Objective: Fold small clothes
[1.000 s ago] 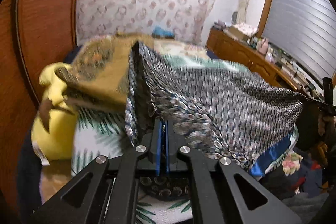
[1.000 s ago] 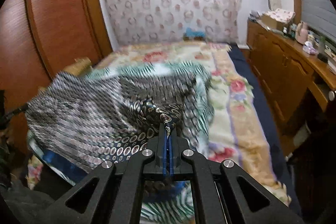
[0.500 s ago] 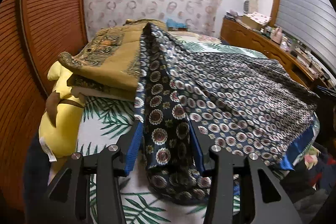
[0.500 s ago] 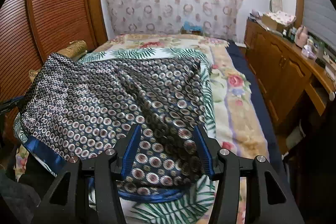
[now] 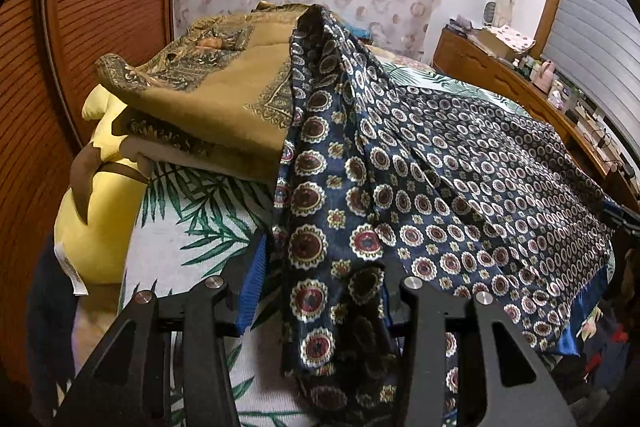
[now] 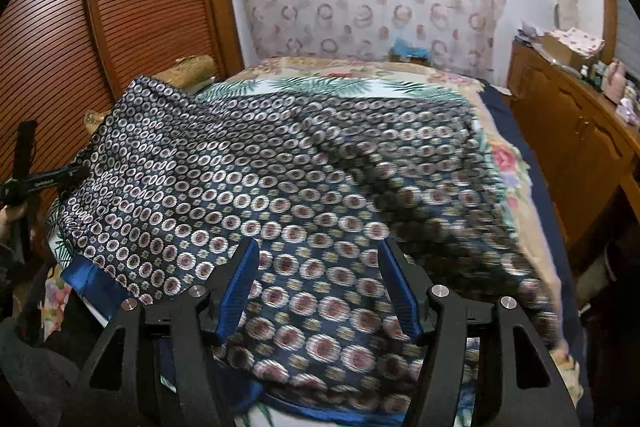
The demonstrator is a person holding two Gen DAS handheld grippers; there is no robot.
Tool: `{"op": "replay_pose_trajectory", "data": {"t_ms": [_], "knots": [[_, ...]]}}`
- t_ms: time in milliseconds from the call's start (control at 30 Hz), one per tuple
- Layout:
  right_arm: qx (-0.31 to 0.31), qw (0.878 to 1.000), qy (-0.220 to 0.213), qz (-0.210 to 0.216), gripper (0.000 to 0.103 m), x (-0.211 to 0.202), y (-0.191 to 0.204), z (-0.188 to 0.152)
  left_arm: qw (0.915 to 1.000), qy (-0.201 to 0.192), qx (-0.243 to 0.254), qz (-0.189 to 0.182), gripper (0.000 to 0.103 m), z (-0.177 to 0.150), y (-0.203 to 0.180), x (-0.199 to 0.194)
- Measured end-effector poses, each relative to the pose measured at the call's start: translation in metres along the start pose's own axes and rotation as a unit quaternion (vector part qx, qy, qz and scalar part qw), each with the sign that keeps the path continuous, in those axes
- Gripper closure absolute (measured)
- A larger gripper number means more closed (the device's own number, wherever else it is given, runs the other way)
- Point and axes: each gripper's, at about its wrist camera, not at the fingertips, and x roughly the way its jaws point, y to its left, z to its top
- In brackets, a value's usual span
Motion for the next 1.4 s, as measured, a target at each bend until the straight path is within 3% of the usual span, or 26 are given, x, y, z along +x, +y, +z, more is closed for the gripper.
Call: {"op": "replay_pose_trajectory", "data": {"t_ms": [233,300,367,700,833,1000,1200,1400], "knots": [[-0.019,1.0,0.018,-0.014,0.039,0.021,0.005,0.002,0.9998,-0.004,-0.004,-0.017,0.059,0.003,-0.001,0.005],[-0.016,1.0,0.02,-0.012,0.039,0.024,0.005,0.001,0.9997,-0.004,-0.002,-0.023,0.092,0.003,-0.002,0.006],[-0.011,1.0,0.021,-0.01,0.039,0.024,0.002,-0.001,0.9988,-0.002,-0.005,-0.049,0.098,0.004,-0.005,0.005],[0.024,1.0,0.003,-0.009,0.039,0.008,-0.021,-0.01,0.9929,-0.066,0.044,-0.089,0.1,0.031,-0.054,-0.043],[0.032,0.999,-0.002,-0.004,0.039,0.001,-0.027,-0.016,0.993,-0.064,0.056,-0.081,0.1,0.04,-0.063,-0.044],[0.035,0.999,-0.008,-0.001,0.039,-0.003,-0.029,-0.022,0.9888,-0.07,0.074,-0.109,0.1,0.054,-0.092,-0.046],[0.048,0.999,-0.022,-0.001,0.039,-0.02,-0.043,-0.025,0.9765,-0.078,0.126,-0.157,0.1,0.083,-0.157,-0.049],[0.063,0.997,-0.041,-0.006,0.039,-0.042,-0.055,-0.029,0.9575,-0.073,0.192,-0.203,0.1,0.101,-0.239,-0.044]]}}
